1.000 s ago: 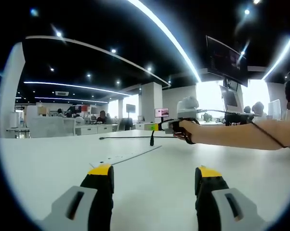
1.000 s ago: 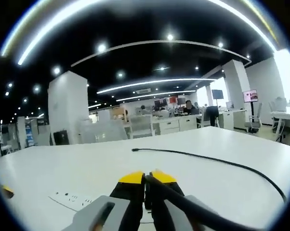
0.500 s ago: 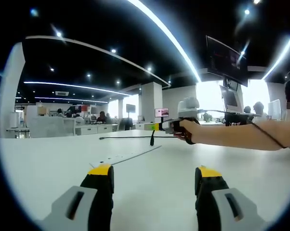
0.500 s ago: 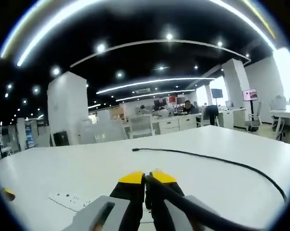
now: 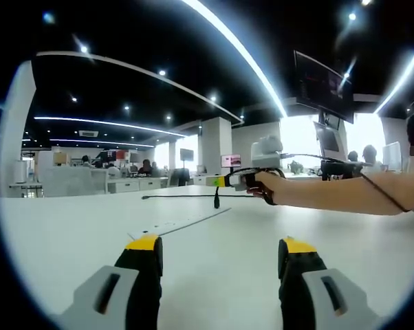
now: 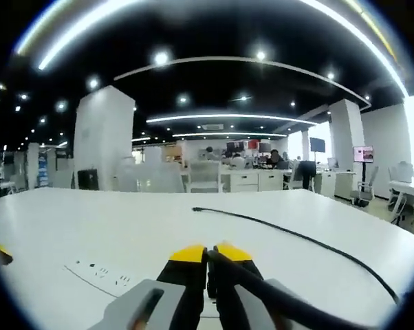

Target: Locate the USB plug end of the data cable currently connected to the USB port on the desk. Grip the plug, withdraw it from the port, and place it onto the desktop.

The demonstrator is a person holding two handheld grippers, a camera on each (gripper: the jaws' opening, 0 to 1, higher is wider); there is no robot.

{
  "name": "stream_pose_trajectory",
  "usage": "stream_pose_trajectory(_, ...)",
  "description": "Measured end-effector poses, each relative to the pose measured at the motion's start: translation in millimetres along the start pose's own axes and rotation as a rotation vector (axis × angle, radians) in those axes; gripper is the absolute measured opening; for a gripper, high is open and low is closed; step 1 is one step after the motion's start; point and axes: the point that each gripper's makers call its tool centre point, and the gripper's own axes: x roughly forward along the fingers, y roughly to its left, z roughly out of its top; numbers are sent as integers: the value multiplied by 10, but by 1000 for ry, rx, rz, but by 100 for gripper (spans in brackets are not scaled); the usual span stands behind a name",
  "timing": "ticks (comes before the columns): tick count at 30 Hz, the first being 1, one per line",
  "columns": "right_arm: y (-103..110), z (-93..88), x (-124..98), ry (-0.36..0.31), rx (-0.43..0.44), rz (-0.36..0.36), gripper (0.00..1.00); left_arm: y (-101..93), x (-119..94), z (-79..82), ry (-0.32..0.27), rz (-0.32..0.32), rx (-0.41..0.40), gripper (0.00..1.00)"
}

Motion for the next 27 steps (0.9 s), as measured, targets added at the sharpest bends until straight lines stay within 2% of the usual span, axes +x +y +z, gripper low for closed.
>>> stream_pose_trajectory(1,-59,4,-9,-13,46,-4,6,0,0,0,0,0,0,68)
stream_pose_trajectory(4,-56,-22,-75,-35,130,14,6,3,1,1,0,0,0,68)
stream_pose_trajectory(6,-62,-12,-44,-30,107,4,6,5,2,2,0,0,1,68)
stream_pose_trajectory(7,-63,-9,-39,-20,59,-4,6,6,1,2,0,0,1,68)
stream_pose_trajectory(12,127,-22,-34,11,-69,4,6,10,-1,3,0,1,2,68)
stream_pose_trajectory(14,125,-14,-9,20,-108,-8,6,9,-3,1,1,1,3,68)
stream_pose_trajectory(17,100,-11,-10,22,-83,1,6,6,-6,0,1,1,4,68)
stream_pose_trajectory(19,59,-14,-32,9,14,3,6,4,-8,0,1,0,4,68)
stream_pose_trajectory(21,-20,-1,-22,-7,70,3,6,4,-10,0,1,1,3,68)
stream_pose_trajectory(27,-1,-3,-32,1,23,1,6,3,-8,1,2,0,6,68)
